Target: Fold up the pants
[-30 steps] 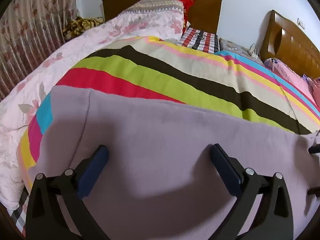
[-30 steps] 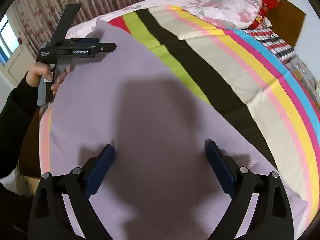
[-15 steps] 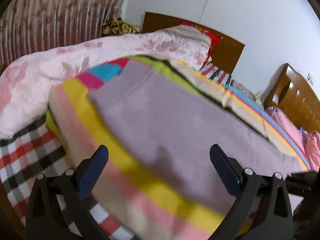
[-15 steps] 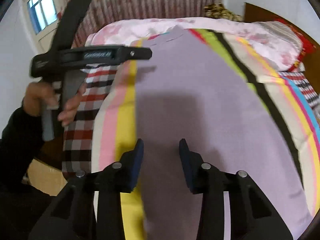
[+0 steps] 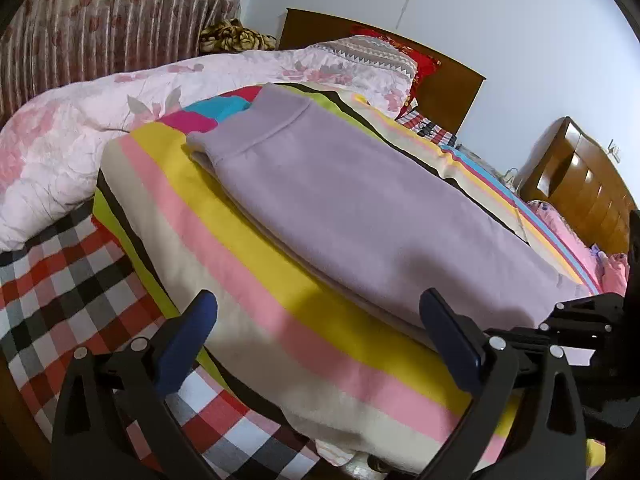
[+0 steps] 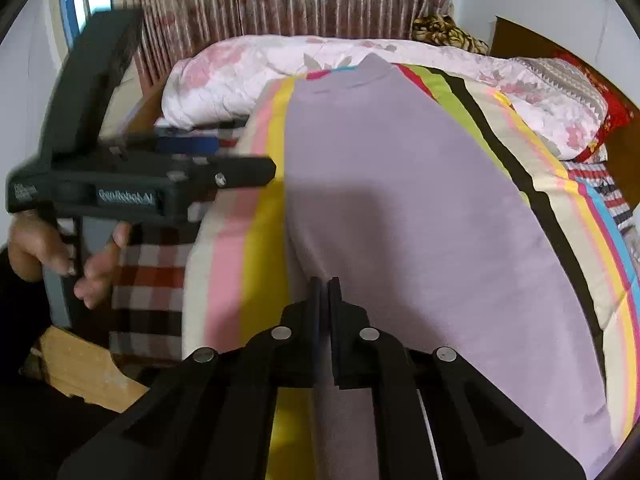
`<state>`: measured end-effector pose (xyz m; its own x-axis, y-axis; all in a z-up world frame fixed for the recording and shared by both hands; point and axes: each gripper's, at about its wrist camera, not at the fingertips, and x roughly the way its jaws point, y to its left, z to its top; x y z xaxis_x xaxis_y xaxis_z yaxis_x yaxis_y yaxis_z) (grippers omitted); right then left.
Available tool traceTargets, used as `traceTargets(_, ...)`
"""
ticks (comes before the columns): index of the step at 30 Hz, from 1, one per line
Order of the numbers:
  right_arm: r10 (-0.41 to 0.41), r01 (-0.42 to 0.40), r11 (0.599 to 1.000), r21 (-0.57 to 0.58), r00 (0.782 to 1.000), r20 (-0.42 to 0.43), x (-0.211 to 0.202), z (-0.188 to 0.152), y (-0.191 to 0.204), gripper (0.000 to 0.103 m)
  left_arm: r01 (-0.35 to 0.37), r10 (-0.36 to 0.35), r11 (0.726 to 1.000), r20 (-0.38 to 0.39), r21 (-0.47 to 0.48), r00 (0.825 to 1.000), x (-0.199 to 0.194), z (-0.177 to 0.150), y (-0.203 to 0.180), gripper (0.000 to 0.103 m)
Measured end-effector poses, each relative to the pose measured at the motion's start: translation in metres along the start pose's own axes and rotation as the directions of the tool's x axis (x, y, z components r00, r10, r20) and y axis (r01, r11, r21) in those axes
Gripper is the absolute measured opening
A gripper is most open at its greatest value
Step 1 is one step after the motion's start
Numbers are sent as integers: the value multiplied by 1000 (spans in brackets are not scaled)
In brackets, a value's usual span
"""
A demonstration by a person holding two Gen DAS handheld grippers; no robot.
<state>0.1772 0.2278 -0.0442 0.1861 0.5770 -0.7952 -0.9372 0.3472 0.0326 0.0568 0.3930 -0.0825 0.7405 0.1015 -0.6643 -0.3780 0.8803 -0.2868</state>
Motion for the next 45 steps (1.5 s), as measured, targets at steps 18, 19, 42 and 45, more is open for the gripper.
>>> traceTargets(18,46,-46,999,-5,999,-27,14,-8,21,1,1,0,997,-10,78,1000,11,6,-30,101)
traceTargets(19,15,-15,1000,-18,1000,-6,13,-9,22,0,-5,8,996,-35,85,999,21,4,-32,101)
traceTargets(42,-117,118,987,111,993,-14,-12,-29,-10,59,-30,41,980,-49,195,998,33,-10,-39,102)
traceTargets(45,-105,90,975,203,993,61,-26,-26,-22,59,-41,49,978,-35,207,998,33,-11,-40,102)
